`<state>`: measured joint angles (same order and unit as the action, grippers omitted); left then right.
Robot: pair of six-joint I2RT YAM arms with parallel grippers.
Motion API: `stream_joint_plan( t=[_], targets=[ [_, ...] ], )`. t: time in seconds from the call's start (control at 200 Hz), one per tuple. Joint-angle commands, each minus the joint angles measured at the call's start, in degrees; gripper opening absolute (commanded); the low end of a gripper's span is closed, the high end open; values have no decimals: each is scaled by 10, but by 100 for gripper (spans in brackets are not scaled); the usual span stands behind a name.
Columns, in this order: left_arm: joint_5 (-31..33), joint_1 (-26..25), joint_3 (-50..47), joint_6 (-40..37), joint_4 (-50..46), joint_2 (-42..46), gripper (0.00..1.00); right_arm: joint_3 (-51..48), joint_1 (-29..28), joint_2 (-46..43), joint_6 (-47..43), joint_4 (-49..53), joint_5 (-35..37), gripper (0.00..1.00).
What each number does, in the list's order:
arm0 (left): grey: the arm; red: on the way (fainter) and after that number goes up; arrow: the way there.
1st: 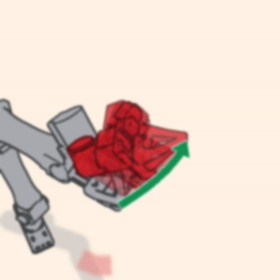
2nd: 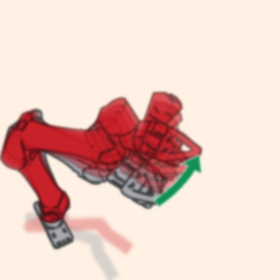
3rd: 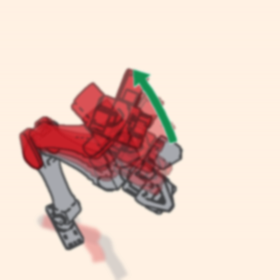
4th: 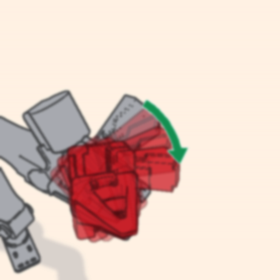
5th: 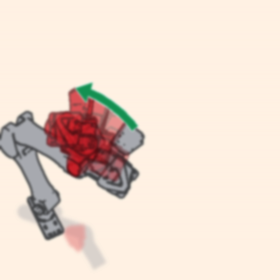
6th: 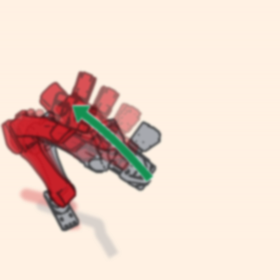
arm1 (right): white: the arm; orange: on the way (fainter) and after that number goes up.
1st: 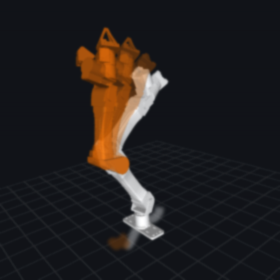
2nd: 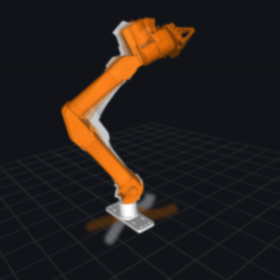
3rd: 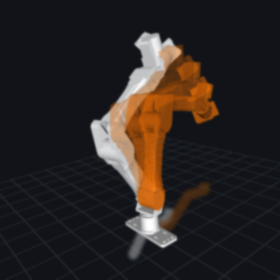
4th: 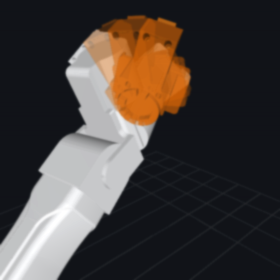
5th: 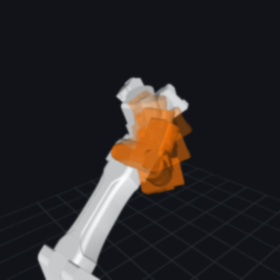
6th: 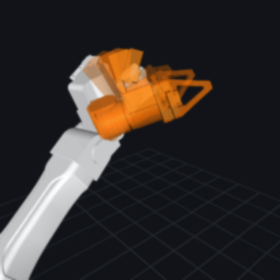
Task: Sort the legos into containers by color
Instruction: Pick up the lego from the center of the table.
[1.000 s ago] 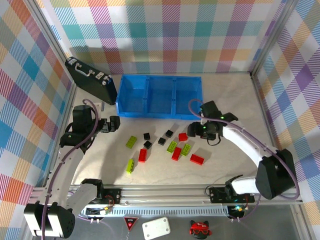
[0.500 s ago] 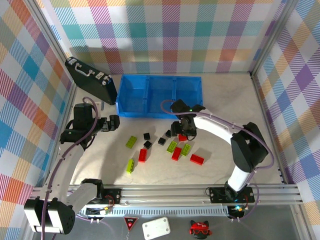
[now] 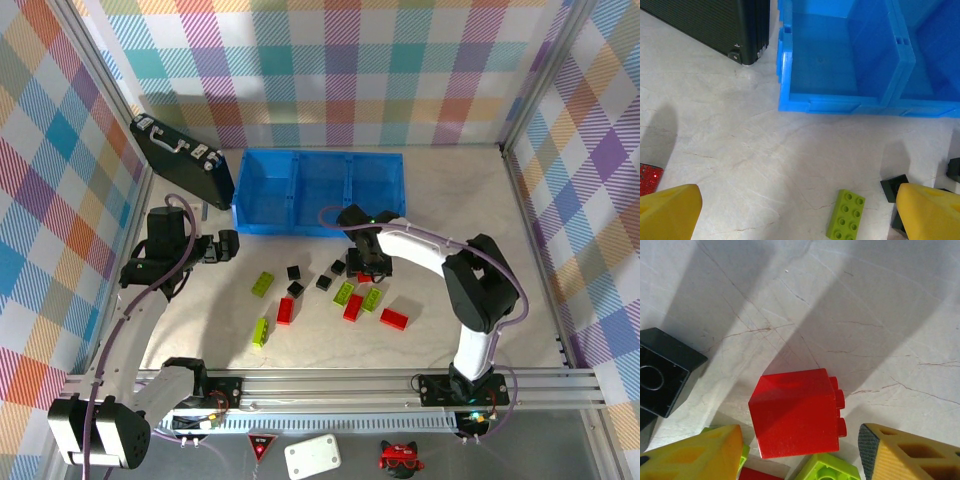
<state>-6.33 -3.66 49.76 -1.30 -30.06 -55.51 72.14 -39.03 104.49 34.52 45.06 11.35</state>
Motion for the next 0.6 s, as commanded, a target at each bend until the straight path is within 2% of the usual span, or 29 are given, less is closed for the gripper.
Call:
stream_joint_plan(
  t=[0.0, 0.595],
  targets=[
    [3, 1, 17, -9, -6, 4, 99, 13, -2, 13, 3, 4, -1, 62],
    [-4, 0, 16, -9, -6, 6, 99, 12, -3, 24, -1, 0, -19, 51]
  ],
)
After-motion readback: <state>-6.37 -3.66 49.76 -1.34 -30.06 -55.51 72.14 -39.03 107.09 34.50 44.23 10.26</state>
